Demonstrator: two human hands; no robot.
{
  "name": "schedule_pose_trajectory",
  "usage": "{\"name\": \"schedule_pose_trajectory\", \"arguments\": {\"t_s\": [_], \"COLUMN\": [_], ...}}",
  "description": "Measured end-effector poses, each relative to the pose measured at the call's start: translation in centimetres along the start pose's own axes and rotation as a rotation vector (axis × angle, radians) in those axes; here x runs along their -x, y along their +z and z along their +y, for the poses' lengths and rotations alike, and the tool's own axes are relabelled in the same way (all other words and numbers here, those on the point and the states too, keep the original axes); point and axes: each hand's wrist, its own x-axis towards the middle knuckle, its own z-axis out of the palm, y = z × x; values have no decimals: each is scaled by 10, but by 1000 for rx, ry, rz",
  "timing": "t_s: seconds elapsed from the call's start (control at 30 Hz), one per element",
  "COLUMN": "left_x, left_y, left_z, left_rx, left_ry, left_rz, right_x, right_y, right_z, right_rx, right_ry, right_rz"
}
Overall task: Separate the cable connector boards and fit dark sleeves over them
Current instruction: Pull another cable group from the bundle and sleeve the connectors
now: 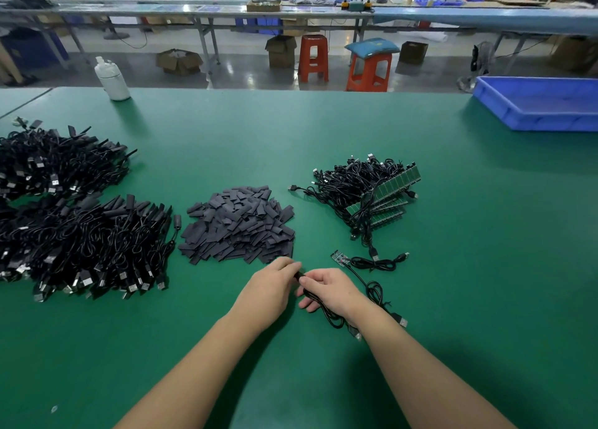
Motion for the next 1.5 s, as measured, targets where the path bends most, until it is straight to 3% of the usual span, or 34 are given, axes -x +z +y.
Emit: {"name": "schedule_pose_trajectory", "arguments": {"t_s": [0.1,0.2,0.33,0.47,0.53,0.6,0.63,0.77,0.9,1.07,1.23,1.4,1.5], "left_x": [0,3,14,17,16,16,15,11,10,21,39,40,38], "left_y": [0,-2,4,10,10,7,4,-25,-81,-135,-149,-143,-134], "left_z": [5,11,18,25,30,32,32,5,-52,-122,-162,-162,-151], "left_rx": [307,655,733,931,963,980,959,695,333,-123,-332,-439,-423], "left_ry": [-219,-504,-470,-419,-412,-416,-419,-464,-568,-691,-843,-820,-702], "left_rz": [185,205,168,30,38,61,73,200,351,484,309,325,459], "right_x": [0,-2,-7,-4,-4,-4,-5,-8,-7,-5,-2,-4,-2], "right_y": [-1,0,8,17,24,27,24,-22,-57,-56,-48,-50,-50], "right_z": [2,1,-1,-11,-16,-19,-20,-15,3,5,3,-3,-13], "right_rx": [-86,-233,-463,-694,-699,-545,-348,883,1323,1351,1353,1359,1236], "right_ry": [-8,-37,-65,-81,-86,-112,-141,-309,-125,-194,-119,11,32], "right_rz": [42,139,269,276,254,255,290,471,294,365,439,425,375]}}
